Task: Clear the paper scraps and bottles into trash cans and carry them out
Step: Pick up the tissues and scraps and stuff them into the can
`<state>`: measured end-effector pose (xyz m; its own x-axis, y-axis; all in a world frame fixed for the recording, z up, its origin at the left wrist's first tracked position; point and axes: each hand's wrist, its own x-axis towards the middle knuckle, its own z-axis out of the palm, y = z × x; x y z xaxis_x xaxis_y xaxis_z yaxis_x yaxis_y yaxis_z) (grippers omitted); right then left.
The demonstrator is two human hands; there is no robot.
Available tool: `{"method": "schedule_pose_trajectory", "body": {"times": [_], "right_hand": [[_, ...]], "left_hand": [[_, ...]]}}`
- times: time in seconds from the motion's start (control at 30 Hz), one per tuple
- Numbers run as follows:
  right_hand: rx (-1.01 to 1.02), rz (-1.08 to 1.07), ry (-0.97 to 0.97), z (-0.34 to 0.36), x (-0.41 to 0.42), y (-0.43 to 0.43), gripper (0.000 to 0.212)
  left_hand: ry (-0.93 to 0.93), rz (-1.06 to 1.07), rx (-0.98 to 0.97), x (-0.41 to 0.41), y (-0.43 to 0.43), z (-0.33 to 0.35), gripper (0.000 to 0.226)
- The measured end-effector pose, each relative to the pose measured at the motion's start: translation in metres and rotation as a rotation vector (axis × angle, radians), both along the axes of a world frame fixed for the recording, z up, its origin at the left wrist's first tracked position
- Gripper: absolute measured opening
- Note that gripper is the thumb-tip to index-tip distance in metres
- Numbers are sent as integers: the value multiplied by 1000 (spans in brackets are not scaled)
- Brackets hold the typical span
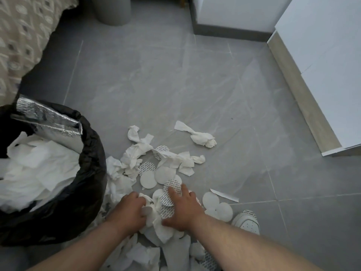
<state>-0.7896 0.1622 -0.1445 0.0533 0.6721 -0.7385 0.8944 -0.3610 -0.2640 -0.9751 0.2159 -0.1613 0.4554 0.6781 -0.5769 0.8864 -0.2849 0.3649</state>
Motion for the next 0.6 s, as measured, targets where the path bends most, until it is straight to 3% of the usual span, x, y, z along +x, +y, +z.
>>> {"method": "schedule_pose_trajectory", "body": {"times": [0.1,0.17,0.4,0.6], "right_hand": [[92,-1,-36,-8,-10,2,57],[126,-63,-25,-7,-7,8,39],[131,-82,8,57,39,50,18],[327,-188,70,163,55,76,11]], "left_hand": [[12,-28,3,0,-2,0,23],[-5,-30,7,1,-2,3,15],[-43,-95,-1,1,11,41,9],[-116,-173,24,7,36,136,15]]}}
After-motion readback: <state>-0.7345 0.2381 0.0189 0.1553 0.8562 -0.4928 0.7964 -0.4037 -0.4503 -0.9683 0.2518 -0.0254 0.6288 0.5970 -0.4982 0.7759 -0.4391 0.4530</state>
